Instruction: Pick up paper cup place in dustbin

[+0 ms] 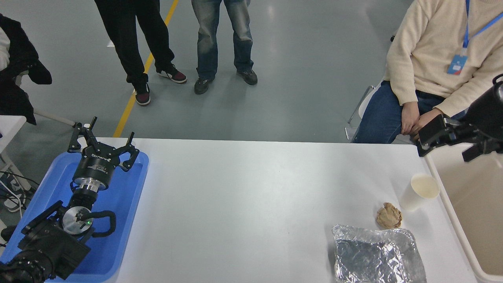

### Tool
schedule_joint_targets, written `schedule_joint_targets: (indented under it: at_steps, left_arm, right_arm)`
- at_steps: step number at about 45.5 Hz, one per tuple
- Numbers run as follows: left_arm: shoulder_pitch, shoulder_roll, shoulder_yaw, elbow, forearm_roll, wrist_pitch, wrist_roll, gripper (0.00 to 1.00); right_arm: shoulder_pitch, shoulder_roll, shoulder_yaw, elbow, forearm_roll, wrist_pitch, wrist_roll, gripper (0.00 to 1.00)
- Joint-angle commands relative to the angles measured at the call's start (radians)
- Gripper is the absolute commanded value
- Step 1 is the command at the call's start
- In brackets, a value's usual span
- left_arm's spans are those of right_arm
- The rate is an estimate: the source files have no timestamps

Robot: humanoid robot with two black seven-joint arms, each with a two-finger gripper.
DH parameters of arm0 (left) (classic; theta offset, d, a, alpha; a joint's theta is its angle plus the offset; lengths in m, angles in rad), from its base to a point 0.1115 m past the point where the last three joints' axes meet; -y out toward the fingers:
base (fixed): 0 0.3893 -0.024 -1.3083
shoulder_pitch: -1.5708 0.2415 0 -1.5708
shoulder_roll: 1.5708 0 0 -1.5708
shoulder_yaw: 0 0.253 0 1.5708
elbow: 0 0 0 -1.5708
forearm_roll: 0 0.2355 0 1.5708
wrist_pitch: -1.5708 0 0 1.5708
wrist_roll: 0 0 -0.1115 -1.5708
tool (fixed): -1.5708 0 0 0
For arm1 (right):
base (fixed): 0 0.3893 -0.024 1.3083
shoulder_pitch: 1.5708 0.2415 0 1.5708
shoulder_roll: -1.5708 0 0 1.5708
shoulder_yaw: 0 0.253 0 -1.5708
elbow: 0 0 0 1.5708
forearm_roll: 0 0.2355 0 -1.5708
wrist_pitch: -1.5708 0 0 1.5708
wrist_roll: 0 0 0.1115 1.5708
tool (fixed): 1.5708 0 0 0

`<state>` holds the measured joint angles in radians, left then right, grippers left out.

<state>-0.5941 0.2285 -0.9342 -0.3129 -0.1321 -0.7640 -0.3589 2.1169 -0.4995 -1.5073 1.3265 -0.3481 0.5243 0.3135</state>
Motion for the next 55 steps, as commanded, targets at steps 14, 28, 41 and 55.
schedule_joint_targets:
  at_steps: [14, 28, 41, 55]
  left_arm:
    - [-0.001, -0.001, 0.000, -0.002, 0.002, 0.000, 0.000, 1.00]
    - [-0.001, 0.000, 0.000, -0.002, 0.000, 0.000, 0.000, 1.00]
    - [-0.001, 0.000, 0.000, 0.000, 0.000, 0.000, -0.002, 1.00]
    - [-0.001, 0.000, 0.000, -0.002, 0.000, 0.000, -0.002, 1.00]
  right_arm:
    - [-0.492, -0.031, 0.144, -0.323, 0.006, -0.208, -0.002, 1.00]
    - [-0.724, -0.030, 0.217, -0.429, 0.060, -0.380, -0.002, 1.00]
    - [-0.844, -0.016, 0.254, -0.547, 0.133, -0.402, -0.002, 1.00]
    - [-0.914, -0.001, 0.268, -0.590, 0.218, -0.540, -0.002, 1.00]
